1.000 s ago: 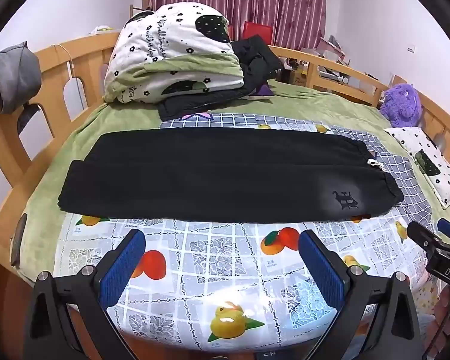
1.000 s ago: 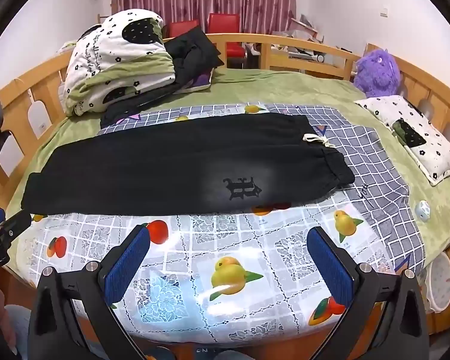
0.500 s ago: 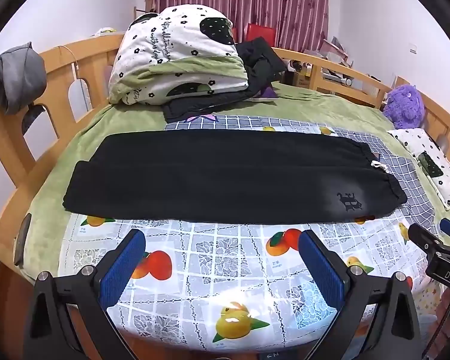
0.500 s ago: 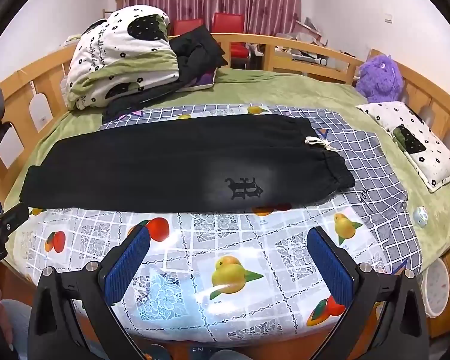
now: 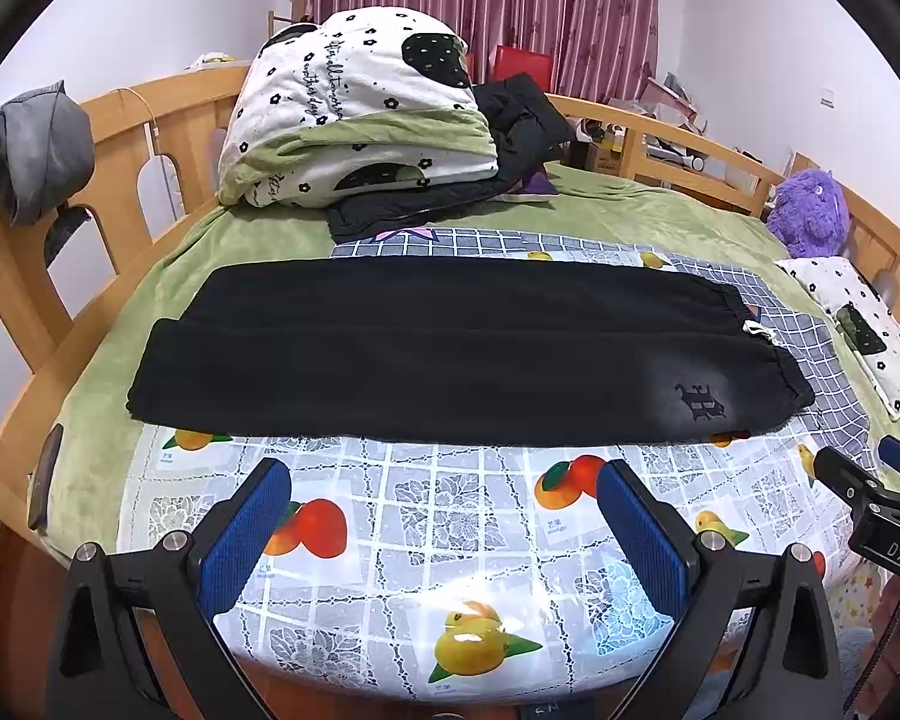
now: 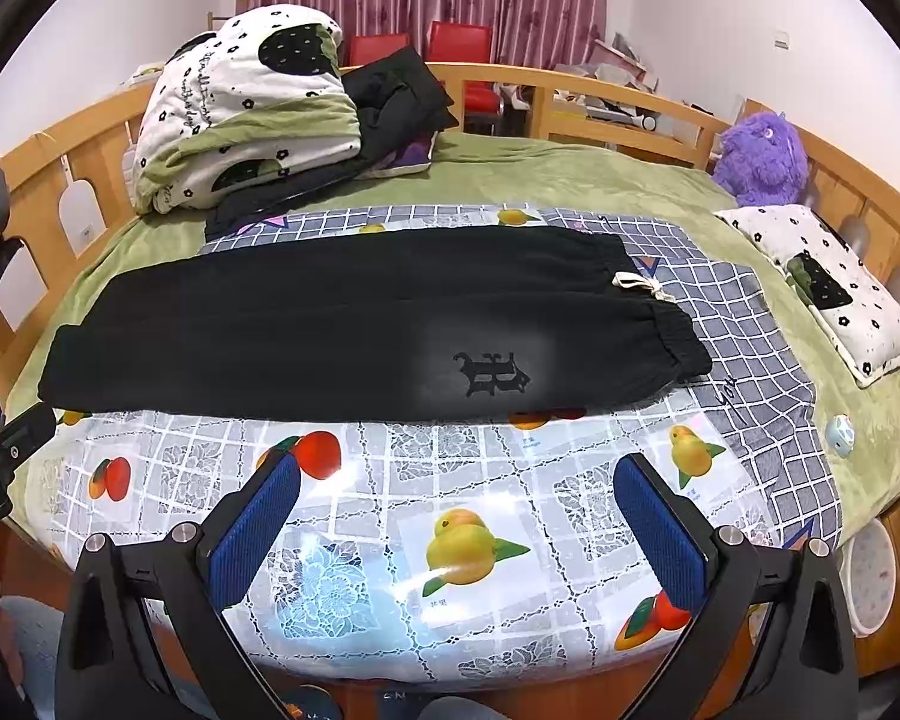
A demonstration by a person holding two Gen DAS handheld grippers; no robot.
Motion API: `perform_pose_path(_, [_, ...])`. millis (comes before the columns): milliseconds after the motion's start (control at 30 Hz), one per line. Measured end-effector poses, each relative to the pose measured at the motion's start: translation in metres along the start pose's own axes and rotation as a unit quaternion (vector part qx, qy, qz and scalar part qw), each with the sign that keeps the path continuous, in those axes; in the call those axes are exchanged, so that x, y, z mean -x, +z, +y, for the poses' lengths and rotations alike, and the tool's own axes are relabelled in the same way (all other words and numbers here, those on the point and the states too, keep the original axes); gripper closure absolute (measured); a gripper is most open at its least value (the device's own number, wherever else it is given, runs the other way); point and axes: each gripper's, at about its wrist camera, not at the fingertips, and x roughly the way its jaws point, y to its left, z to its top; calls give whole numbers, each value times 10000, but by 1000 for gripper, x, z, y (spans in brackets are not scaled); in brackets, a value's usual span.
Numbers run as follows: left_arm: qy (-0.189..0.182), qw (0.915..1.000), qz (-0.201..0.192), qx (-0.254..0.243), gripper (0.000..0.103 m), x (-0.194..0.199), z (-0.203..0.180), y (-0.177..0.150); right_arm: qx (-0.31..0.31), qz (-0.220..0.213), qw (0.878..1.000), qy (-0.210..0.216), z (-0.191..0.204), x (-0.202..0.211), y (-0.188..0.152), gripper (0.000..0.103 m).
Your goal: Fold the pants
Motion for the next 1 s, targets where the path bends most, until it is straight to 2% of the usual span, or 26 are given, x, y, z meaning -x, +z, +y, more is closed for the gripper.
perform_pose_path(1000, [-20,10000,28,15,1,-1,2,-3,-21,47,10000,5,2,-2,1,1])
